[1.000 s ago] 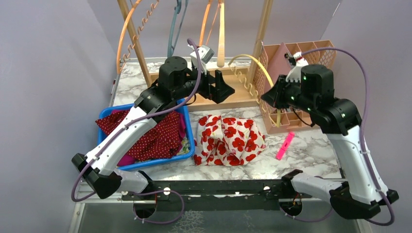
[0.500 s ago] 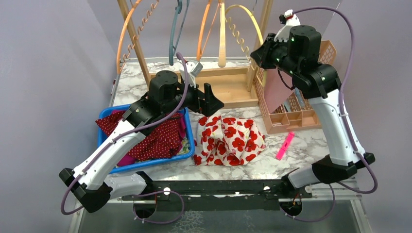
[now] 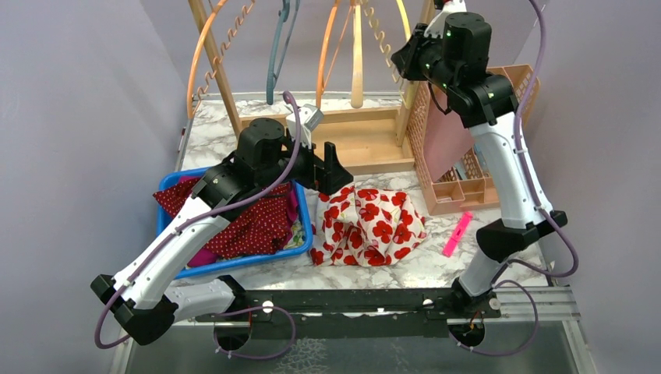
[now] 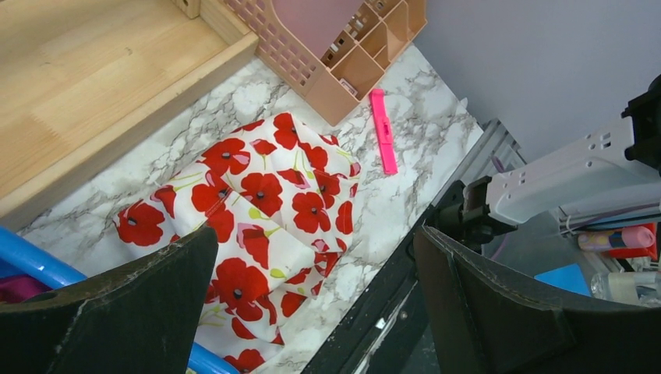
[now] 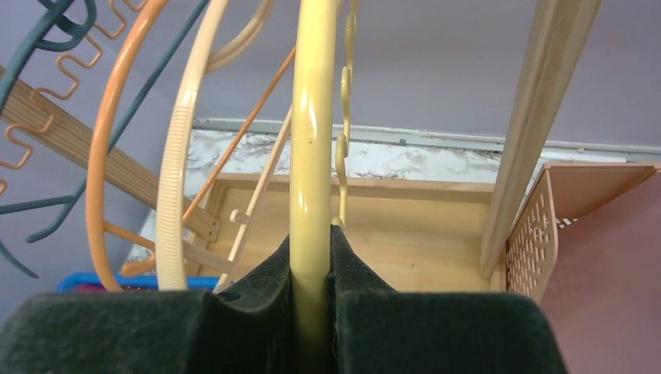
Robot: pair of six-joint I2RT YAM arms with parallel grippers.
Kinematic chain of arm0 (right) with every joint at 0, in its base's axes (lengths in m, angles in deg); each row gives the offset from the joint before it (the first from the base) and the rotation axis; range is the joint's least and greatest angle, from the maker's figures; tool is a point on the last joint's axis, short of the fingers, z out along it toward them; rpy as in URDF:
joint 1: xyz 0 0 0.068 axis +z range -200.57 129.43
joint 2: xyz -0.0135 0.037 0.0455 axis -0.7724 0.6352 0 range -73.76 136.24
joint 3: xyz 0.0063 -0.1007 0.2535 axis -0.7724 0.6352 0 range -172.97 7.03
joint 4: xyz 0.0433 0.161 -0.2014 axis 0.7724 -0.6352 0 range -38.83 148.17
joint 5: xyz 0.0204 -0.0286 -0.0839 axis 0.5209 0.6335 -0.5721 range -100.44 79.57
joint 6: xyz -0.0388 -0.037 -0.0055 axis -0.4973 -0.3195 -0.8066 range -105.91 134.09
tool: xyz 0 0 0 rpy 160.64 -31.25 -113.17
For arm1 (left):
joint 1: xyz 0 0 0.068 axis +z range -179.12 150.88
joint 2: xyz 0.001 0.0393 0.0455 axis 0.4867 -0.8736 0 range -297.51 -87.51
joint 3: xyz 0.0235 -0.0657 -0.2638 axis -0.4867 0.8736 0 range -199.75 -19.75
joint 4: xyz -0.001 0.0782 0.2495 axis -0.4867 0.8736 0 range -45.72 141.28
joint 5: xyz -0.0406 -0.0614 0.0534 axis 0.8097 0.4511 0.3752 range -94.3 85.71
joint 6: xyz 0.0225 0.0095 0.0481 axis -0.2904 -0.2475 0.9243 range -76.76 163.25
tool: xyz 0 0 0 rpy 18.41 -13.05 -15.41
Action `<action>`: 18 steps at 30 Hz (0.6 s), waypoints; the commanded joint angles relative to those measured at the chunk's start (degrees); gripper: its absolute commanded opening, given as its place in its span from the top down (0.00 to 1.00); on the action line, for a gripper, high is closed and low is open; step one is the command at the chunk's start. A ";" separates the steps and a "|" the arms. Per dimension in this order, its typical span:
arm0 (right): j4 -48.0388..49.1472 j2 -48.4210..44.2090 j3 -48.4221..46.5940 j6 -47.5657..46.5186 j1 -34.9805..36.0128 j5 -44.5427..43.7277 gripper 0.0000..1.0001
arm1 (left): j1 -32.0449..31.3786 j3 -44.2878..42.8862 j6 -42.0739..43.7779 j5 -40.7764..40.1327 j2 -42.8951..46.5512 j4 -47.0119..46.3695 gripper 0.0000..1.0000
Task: Remove the skirt from the hanger
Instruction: Place the hanger at the clothesline.
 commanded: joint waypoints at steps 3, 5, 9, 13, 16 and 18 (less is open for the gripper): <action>4.08 2.46 -2.61 2.75 -2.00 3.08 0.99 | 0.08 -0.20 2.61 1.02 0.33 2.67 0.01; 4.28 2.93 -2.65 3.15 -2.66 4.10 0.99 | 0.08 -0.31 2.89 1.25 0.13 3.07 0.01; 4.40 3.84 -2.68 3.75 -3.86 5.44 0.99 | 0.08 -0.40 3.32 1.52 -0.15 3.48 0.01; 3.37 4.23 -0.59 4.42 -4.61 7.06 0.99 | 0.07 -0.59 3.59 1.87 -0.84 3.87 0.01; 3.55 2.88 2.76 4.18 -4.73 8.68 0.99 | 0.00 -1.07 3.61 2.43 -1.78 4.26 0.01; 3.65 1.61 5.29 3.10 -4.73 9.71 0.94 | -0.08 -1.26 3.74 2.72 -2.60 4.41 0.01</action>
